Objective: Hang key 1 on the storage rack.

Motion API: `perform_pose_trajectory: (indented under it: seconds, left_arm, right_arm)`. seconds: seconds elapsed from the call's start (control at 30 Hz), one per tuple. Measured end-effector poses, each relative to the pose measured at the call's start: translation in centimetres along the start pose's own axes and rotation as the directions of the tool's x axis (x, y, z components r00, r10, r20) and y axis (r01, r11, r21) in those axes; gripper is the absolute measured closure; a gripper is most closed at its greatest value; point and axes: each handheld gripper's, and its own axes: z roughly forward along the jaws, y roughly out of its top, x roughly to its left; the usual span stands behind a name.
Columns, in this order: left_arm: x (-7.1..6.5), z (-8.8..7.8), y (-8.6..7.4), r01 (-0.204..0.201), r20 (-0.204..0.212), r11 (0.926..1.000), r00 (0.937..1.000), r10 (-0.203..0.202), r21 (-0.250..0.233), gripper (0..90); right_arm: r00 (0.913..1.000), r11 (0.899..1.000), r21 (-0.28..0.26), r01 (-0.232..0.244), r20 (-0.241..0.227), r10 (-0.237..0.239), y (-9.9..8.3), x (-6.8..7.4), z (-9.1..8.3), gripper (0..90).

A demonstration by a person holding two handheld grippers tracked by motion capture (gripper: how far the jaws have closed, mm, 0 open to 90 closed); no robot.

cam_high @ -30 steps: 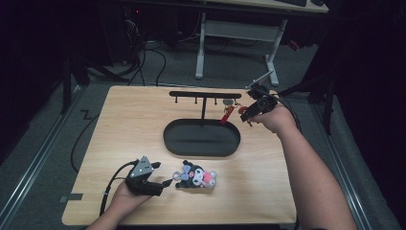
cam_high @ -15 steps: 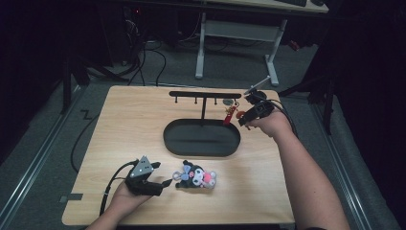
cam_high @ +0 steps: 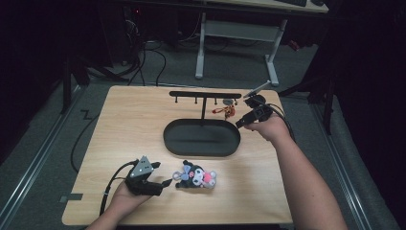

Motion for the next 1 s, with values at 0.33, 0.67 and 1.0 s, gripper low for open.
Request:
perform_pose_trajectory:
  seconds: [0.33,0.67,1.0]
  left_arm:
    - [-0.2,0.2,0.1,0.006,0.008,1.0000,1.0000,-0.006,-0.003,23.1]
    - [-0.4,0.5,0.3,0.017,0.030,0.9999,0.9994,-0.017,0.004,24.8]
    - [-0.5,0.4,0.2,0.020,0.052,0.9998,0.9984,-0.020,0.003,26.8]
  right_arm:
    - [0.9990,0.996,-0.075,0.045,0.002,-0.045,-3.6,1.0,-0.1,44.2]
    - [0.9908,0.969,-0.211,0.126,0.077,-0.112,-8.8,4.1,0.9,39.4]
    - [0.9853,0.926,-0.353,0.136,0.146,-0.089,-15.2,4.8,3.5,37.8]
